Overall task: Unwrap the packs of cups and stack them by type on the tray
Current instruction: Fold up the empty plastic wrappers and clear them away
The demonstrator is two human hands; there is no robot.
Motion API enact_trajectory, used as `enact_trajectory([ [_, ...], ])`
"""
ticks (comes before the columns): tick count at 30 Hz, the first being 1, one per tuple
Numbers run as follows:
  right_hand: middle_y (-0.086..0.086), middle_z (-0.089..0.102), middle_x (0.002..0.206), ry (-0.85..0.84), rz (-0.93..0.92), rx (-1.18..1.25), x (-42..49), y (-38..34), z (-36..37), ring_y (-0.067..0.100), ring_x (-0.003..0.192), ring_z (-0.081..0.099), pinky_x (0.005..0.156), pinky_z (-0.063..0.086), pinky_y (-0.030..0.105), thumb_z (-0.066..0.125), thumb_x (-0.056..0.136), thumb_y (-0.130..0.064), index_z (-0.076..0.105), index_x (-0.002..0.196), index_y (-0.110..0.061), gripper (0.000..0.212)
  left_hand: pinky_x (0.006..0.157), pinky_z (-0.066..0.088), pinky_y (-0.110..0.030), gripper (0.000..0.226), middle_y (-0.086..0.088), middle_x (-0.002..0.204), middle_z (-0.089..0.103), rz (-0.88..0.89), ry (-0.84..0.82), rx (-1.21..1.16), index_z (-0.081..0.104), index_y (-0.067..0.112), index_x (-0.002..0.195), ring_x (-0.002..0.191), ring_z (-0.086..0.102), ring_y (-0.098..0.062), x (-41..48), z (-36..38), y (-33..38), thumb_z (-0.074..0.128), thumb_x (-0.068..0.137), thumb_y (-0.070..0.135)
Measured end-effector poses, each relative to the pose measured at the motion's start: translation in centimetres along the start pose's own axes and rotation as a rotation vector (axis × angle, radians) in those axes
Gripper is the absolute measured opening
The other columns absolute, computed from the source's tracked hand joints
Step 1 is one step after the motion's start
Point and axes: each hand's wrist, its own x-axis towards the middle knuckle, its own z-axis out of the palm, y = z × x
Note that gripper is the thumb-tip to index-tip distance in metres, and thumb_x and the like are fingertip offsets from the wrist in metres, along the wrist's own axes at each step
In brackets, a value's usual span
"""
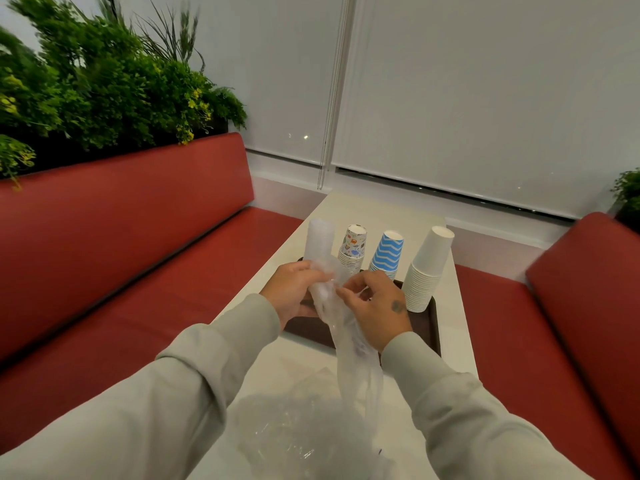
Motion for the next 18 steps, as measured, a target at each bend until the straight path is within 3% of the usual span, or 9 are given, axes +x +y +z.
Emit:
enact_trajectory([
  [2, -0.007, 0.059, 0.09, 0.011, -0.013, 0.003, -0.1, -0.1, 0.2, 0.006, 0.081, 0.055, 0.076, 0.049, 0.027, 0.073, 0.089, -0.032, 0.062, 0.083, -0.028, 0.013, 0.077, 0.061, -0.05, 0.029, -0.023, 0.107, 0.071, 0.015, 0.005, 0.04, 0.067, -0.003, 0.11, 0.096, 0.071, -0.037, 0.1, -0.1, 0.1, 0.065, 0.095, 0.022],
  [7, -0.008, 0.055, 0.093, 0.012, -0.01, 0.071, -0.1, -0.4, 0.1, 0.006, 0.078, 0.053, 0.07, 0.046, 0.018, 0.074, 0.086, -0.038, 0.06, 0.1, -0.032, 0.021, 0.075, 0.062, -0.043, 0.023, -0.021, 0.106, 0.072, 0.046, 0.004, 0.095, 0.071, -0.002, 0.106, 0.094, 0.072, -0.032, 0.1, -0.4, 0.2, 0.064, 0.095, 0.017],
  [10, -0.006, 0.054, 0.091, -0.005, -0.047, 0.001, 0.2, -0.4, 0.1, 0.003, 0.079, 0.051, 0.069, 0.038, 0.012, 0.071, 0.09, -0.034, 0.063, 0.09, -0.03, 0.009, 0.076, 0.062, -0.041, 0.021, -0.017, 0.104, 0.074, 0.068, -0.009, 0.14, 0.074, 0.002, 0.104, 0.094, 0.072, -0.031, 0.1, -0.5, 0.2, 0.064, 0.096, 0.018],
  [15, -0.003, 0.058, 0.099, 0.044, -0.051, 0.017, 0.7, -0.2, -0.7, 0.002, 0.083, 0.053, 0.078, 0.041, 0.018, 0.066, 0.095, -0.026, 0.064, 0.091, -0.028, 0.005, 0.071, 0.062, -0.04, 0.026, -0.02, 0.106, 0.073, 0.051, 0.079, 0.027, 0.072, 0.001, 0.108, 0.097, 0.071, -0.035, 0.3, -0.8, 0.5, 0.061, 0.098, 0.022],
  [18, -0.007, 0.06, 0.104, 0.015, 0.023, 0.09, 0.6, 0.2, -0.9, 0.0, 0.09, 0.056, 0.081, 0.044, 0.022, 0.068, 0.092, -0.033, 0.061, 0.097, -0.027, 0.01, 0.074, 0.062, -0.042, 0.025, -0.021, 0.106, 0.073, 0.067, 0.08, 0.031, 0.071, 0.001, 0.108, 0.095, 0.071, -0.035, 0.3, -0.8, 0.3, 0.062, 0.097, 0.021],
])
